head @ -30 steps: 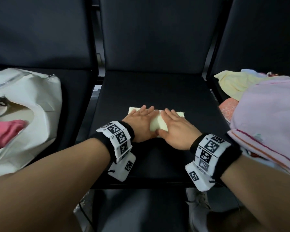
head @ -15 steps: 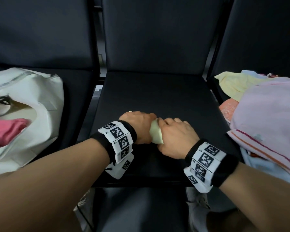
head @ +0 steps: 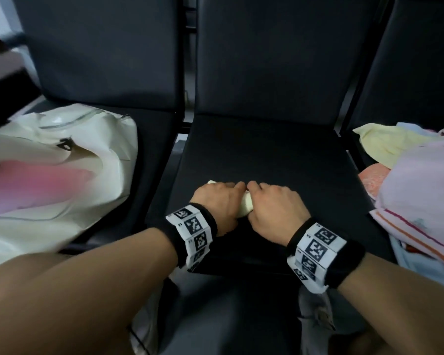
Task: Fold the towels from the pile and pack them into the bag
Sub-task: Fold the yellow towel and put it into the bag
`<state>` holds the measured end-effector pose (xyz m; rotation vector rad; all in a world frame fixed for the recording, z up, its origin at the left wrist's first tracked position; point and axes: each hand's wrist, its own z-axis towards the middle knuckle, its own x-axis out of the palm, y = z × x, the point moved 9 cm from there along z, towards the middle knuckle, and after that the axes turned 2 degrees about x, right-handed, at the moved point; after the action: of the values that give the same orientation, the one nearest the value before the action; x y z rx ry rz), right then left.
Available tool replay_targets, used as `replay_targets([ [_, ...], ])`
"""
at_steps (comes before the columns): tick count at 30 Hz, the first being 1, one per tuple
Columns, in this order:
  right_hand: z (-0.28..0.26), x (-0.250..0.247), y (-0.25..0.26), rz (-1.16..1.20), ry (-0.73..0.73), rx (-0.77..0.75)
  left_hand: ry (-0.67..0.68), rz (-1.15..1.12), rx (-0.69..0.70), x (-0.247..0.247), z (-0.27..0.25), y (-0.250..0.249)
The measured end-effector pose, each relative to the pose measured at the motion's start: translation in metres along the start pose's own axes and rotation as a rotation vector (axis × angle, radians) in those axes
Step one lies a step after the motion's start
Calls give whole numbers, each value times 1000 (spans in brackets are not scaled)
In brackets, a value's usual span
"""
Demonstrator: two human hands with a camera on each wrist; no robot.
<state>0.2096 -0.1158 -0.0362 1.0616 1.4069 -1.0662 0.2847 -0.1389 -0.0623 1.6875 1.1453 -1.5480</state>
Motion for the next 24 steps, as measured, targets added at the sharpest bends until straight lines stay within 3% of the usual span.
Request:
replay_targets([
  [5, -8, -5, 21, -14, 1, -40, -79, -102, -36, -13, -23, 14],
  [13, -12, -18, 61, 12, -79, -64, -165, -49, -77, -42, -61, 48],
  [17, -1, -43, 93, 70, -135, -106, -360, -12, -110, -70, -89, 79],
  [24, 43, -102, 188, 80, -258, -257, -729, -138, -411, -114, -152, 188],
])
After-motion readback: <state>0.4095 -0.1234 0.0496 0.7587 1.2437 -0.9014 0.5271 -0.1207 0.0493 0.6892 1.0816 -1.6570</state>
